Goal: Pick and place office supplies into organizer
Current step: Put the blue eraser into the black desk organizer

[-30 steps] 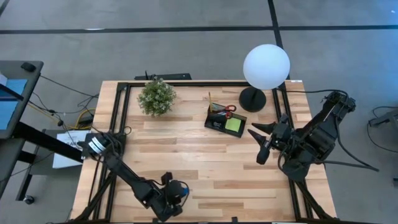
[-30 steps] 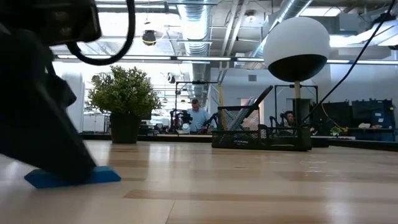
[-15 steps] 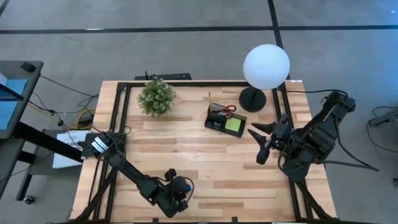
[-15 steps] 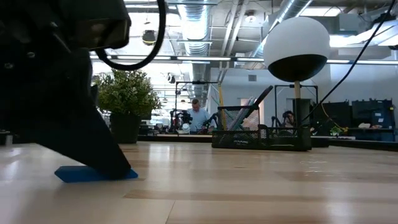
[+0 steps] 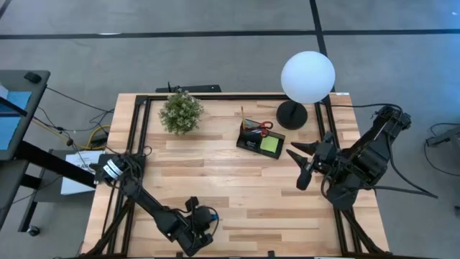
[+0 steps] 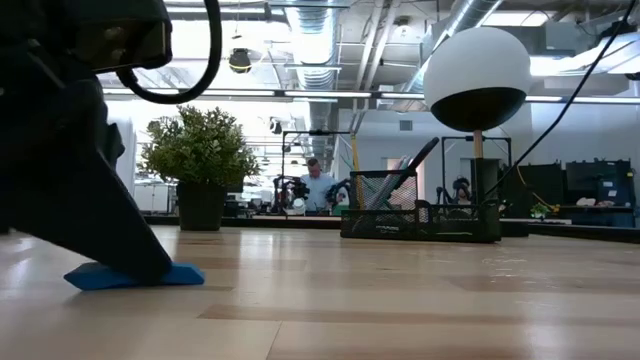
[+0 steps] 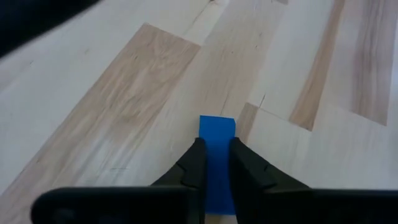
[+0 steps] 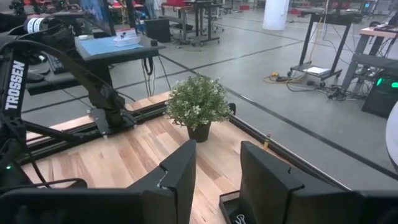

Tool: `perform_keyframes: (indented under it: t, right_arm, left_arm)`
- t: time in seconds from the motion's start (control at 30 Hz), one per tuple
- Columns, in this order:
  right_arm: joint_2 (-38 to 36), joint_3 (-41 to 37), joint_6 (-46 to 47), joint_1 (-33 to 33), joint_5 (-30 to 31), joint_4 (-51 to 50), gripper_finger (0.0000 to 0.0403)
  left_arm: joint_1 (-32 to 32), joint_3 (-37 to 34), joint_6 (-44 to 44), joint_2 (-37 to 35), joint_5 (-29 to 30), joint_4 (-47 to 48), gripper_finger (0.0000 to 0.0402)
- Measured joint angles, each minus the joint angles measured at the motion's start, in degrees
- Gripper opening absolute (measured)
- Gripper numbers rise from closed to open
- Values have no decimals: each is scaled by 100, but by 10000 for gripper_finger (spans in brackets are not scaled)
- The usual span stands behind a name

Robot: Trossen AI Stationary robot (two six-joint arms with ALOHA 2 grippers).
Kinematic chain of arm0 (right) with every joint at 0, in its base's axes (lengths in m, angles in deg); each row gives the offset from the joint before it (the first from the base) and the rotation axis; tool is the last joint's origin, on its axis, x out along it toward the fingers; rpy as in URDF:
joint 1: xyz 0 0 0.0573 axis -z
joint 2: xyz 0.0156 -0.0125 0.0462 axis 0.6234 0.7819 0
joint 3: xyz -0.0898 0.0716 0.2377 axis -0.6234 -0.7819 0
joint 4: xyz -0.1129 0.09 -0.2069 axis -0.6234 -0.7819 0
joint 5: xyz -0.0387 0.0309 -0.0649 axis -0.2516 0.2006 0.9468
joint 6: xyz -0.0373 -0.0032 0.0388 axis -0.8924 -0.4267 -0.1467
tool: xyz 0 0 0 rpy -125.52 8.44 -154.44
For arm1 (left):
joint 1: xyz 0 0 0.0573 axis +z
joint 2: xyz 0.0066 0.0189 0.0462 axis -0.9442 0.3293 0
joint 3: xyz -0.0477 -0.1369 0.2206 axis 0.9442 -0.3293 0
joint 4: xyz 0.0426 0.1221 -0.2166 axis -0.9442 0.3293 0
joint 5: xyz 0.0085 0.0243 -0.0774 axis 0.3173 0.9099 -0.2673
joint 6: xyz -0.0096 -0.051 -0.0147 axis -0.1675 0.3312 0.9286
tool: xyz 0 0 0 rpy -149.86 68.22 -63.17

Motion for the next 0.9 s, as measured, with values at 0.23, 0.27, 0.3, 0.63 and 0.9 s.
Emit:
perform_keyframes:
  t: [0.23,0.27,0.3,0.63,0.9]
  right_arm:
    - [0,0,-2,15,5,-1,119]
    - [0,0,-2,16,5,-1,119]
    - [2,0,-2,17,5,0,119]
    - [0,2,0,13,18,-2,119]
    - [0,2,0,13,18,-120,119]
  left_arm:
    - [589,83,-737,-226,-387,-83,33]
    - [715,102,-903,-278,-274,-108,34]
    - [851,123,-1063,-358,-247,-100,35]
    - [2909,197,-3668,-930,354,-1064,17]
    - [4274,245,-5171,-959,-1004,-2630,1]
